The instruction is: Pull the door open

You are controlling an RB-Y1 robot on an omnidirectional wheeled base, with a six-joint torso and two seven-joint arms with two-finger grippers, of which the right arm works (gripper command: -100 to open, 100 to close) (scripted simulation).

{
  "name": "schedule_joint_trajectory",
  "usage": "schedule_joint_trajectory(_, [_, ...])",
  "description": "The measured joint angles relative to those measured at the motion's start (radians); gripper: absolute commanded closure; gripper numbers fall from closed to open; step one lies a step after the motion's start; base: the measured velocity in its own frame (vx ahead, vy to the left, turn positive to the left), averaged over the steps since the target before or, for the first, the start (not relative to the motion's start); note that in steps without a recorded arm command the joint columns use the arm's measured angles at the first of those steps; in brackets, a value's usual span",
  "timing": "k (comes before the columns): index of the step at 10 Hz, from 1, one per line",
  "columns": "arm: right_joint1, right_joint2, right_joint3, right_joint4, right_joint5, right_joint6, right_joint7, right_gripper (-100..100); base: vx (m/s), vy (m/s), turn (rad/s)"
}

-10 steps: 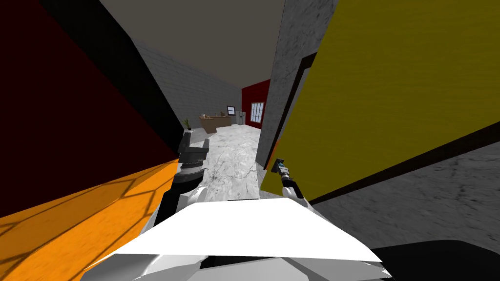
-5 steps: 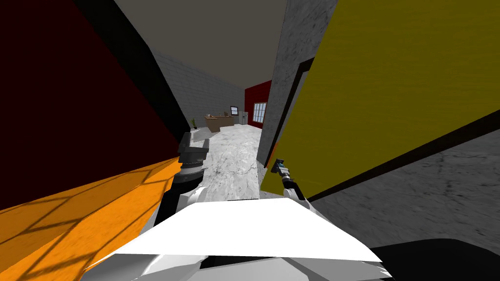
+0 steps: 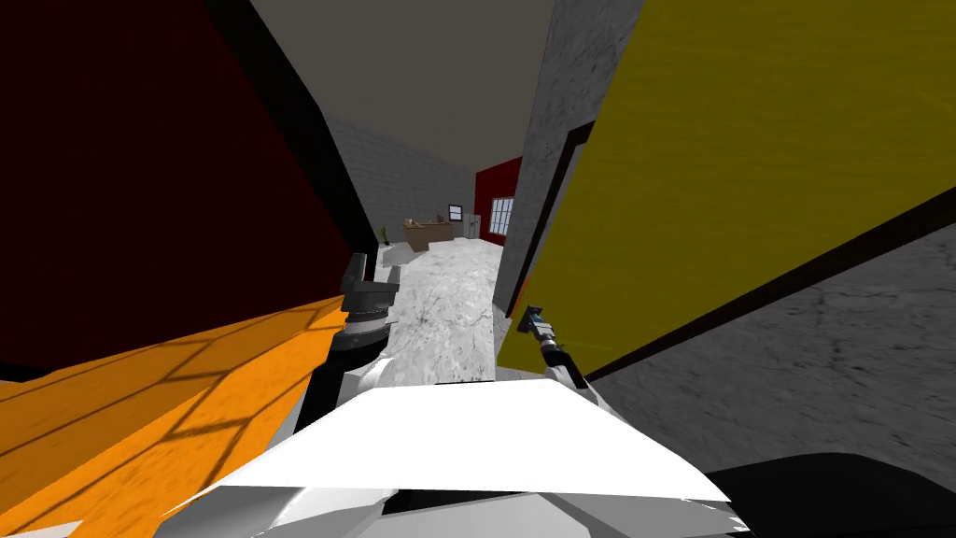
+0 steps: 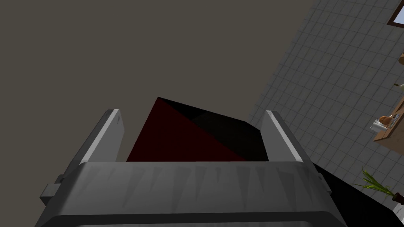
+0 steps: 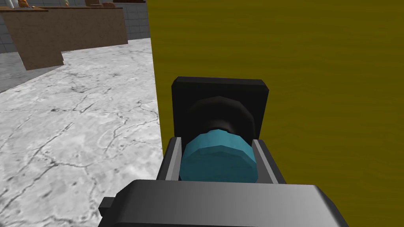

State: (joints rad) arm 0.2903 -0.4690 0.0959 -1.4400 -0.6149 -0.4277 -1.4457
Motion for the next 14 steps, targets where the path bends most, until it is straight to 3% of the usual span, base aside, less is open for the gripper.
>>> schedule_joint_trajectory(5, [0.025,-0.04,0.029,-0.012,0.006,-0.023,-0.035,100,-0.147,-0.033,0.086])
schedule_joint_trajectory(14, [0.07,-0.129,0.097,-0.028,0.024,-0.095,-0.116,100,-0.189,-0.061,0.107])
